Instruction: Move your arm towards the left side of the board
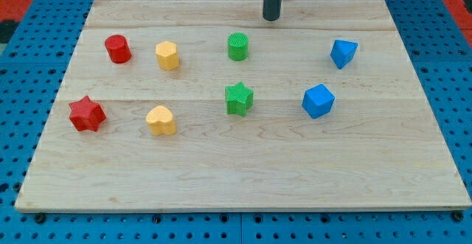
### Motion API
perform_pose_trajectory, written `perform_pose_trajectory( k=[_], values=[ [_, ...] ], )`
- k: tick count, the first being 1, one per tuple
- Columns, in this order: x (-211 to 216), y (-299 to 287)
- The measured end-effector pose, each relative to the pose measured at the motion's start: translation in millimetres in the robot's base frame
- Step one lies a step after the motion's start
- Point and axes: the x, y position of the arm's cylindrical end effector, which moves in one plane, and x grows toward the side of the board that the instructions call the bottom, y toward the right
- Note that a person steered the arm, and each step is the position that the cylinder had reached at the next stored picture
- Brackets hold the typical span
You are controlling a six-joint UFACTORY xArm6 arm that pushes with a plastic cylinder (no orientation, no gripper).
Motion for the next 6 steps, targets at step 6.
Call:
perform_pose_trajectory(
  k=[6],
  values=[
    [-28.9,-244.4]
  ],
)
